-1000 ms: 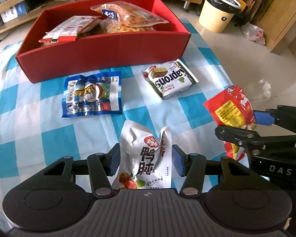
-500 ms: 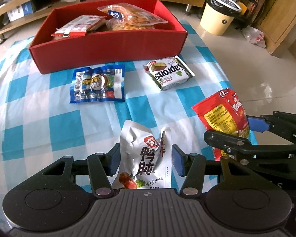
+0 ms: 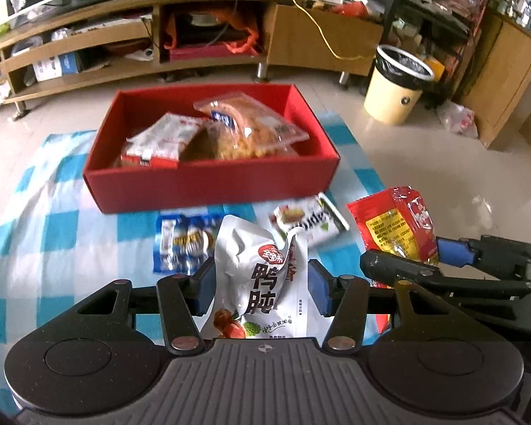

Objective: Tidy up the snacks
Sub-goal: 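Carry the duck packet with the left tool while the right tool carries the Trolli bag to the box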

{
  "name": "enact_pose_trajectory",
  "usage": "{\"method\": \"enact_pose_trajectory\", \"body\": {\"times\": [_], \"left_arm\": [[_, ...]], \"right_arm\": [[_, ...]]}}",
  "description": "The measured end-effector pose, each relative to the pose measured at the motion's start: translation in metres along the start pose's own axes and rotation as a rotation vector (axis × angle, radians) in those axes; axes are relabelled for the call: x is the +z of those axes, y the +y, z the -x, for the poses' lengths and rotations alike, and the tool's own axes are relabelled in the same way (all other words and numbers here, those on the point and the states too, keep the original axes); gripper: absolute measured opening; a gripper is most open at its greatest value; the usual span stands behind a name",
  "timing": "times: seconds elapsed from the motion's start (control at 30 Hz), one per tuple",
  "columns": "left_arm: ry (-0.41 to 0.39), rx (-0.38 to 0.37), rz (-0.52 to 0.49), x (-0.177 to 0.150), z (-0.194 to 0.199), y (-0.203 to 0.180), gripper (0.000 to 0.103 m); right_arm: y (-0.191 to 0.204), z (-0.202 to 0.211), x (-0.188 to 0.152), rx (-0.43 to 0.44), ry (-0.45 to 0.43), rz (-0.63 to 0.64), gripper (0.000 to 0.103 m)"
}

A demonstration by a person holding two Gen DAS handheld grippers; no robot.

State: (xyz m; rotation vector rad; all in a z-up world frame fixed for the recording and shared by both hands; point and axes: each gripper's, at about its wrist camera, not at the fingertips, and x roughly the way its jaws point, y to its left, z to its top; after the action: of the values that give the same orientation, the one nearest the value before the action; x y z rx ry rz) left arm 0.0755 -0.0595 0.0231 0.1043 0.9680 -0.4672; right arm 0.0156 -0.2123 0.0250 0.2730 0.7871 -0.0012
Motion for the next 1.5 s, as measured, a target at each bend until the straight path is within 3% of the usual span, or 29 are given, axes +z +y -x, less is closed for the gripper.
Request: {"method": "enact_pose_trajectory", "body": {"times": [0.47,0.9,1.5], "left_arm": [[-0.076,0.062,0.000,0.045,-0.008,0.012,0.061],[-0.107,0.139,0.011,0.090,-0.042,0.033,0.061],[-0.050,0.223,0.058,0.113,-0.099,0.066,0.061]], "right_arm": [[-0.005,-0.028,0.045,0.023,-0.065,-0.019,0.050],[-0.009,-0.073,0.091,0.030,-0.092,-0.022,0.050],[-0.011,-0.156,0.122,0.006,-0.031,0.015,0.050]]}}
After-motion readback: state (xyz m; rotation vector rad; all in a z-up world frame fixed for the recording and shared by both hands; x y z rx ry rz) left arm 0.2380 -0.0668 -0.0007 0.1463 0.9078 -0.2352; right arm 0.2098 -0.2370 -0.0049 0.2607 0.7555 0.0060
